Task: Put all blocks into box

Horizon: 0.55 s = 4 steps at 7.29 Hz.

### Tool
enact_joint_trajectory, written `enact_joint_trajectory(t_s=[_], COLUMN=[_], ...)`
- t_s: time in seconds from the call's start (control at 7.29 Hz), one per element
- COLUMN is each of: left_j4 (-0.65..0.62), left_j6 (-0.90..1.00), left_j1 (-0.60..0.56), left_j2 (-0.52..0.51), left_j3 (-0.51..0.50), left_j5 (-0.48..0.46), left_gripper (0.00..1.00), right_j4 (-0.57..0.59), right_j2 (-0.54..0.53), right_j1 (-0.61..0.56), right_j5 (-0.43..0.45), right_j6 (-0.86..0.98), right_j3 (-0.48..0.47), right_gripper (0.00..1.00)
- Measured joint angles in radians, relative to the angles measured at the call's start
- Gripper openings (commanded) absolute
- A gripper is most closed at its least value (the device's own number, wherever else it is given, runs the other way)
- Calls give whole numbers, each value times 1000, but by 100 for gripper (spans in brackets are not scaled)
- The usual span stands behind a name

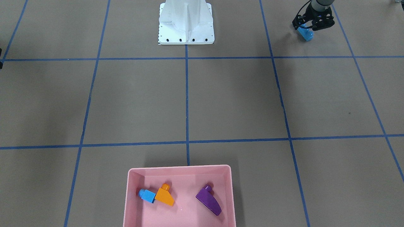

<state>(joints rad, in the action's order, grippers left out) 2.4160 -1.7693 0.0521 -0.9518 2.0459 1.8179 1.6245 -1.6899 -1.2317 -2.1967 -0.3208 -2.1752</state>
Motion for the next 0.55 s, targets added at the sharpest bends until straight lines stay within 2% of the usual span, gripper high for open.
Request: enact_joint_trajectory(t_s=[0.14, 0.27, 0.41, 0.55], left_j4=[0, 0, 1, 3], left_j6=[-1, -1, -1, 0], left_j1=[1, 1, 1, 1], left_j2=[-2, -2, -2, -2], left_j3=[-1, -1, -1, -1], left_j5=[0, 0, 0, 0], left_gripper=[46, 32, 9, 0], right_j4=[0, 0, 0, 0], right_j2=[2, 5, 7, 9], right_j1=[0, 0, 0, 0], right_j5=[0, 0, 0, 0], right_j6=[-2, -4, -5, -6], right_j3=[0, 0, 1, 3], right_gripper=[99, 99, 99, 99])
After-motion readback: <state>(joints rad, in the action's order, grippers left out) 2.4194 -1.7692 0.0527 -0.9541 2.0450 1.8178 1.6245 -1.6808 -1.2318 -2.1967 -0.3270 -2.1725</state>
